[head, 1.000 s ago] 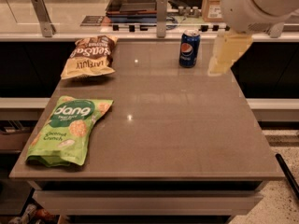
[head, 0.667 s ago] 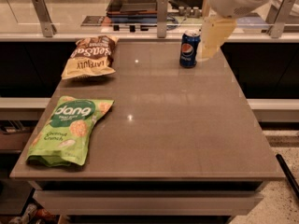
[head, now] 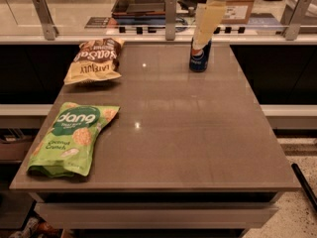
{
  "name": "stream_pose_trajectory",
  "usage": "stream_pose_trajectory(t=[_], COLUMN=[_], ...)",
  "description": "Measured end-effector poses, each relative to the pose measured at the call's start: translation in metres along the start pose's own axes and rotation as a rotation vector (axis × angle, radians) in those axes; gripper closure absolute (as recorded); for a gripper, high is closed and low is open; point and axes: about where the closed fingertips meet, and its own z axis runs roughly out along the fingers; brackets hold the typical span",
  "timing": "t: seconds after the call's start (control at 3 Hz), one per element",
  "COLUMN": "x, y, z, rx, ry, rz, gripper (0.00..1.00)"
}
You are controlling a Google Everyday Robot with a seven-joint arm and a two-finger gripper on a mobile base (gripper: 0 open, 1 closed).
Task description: Pick brown chip bag
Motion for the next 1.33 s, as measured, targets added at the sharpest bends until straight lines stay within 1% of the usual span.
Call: stream_pose_trajectory(t=[0.33, 0.67, 1.0, 1.33], x=[0.000, -0.004, -0.012, -0.024], y=[0.001, 0.002, 0.003, -0.001], z=[0.001, 0.030, 0.072, 0.107], rx=[0.000, -0.021, -0.044, -0.064], ry=[0.000, -0.048, -0.130, -0.200], rz=[-0.001, 0.001, 0.011, 0.009], gripper=[0.00, 0.00, 0.00, 0.00])
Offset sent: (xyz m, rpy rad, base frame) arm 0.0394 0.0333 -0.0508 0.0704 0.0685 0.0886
